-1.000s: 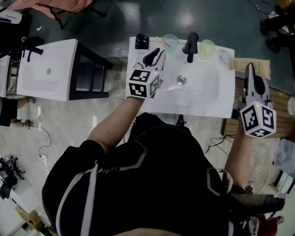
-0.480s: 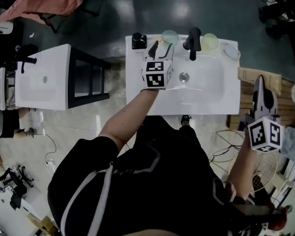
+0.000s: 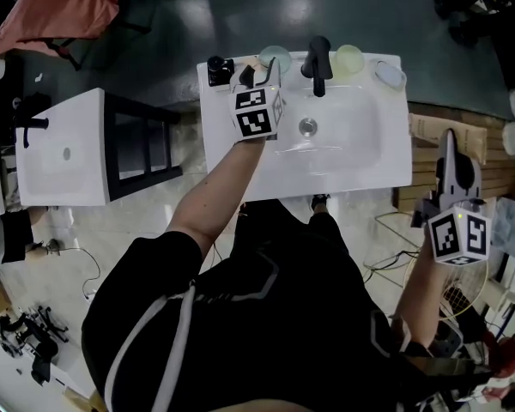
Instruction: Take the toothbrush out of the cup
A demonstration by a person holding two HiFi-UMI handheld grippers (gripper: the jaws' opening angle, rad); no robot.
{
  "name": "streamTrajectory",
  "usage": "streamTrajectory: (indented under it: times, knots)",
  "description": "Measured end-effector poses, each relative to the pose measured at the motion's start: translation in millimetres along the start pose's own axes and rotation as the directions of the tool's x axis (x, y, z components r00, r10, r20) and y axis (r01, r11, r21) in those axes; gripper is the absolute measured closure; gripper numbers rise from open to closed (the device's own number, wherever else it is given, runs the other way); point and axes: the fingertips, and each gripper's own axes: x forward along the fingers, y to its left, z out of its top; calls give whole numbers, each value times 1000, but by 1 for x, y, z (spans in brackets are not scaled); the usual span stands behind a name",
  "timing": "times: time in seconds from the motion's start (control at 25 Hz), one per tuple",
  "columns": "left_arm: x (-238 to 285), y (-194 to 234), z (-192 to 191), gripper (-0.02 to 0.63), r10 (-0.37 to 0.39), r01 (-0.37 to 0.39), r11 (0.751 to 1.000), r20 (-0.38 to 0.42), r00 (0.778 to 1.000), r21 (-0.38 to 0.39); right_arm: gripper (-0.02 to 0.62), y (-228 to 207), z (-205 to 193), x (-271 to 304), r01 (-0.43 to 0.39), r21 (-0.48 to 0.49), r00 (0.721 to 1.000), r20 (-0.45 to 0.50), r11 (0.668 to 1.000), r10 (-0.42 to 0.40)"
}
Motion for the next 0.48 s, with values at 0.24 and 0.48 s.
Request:
streamTrajectory:
  times: [0.24,0.48]
  knots:
    - [3,1,3,524,16,-15,1000,-13,1000,22,558,-4,-3,0,0,15,1000,5,1000,0]
    - [2,-4,16,560,-10,11,998,-19,1000,65,558,-4,8,8,-40,26,999,32,999,39]
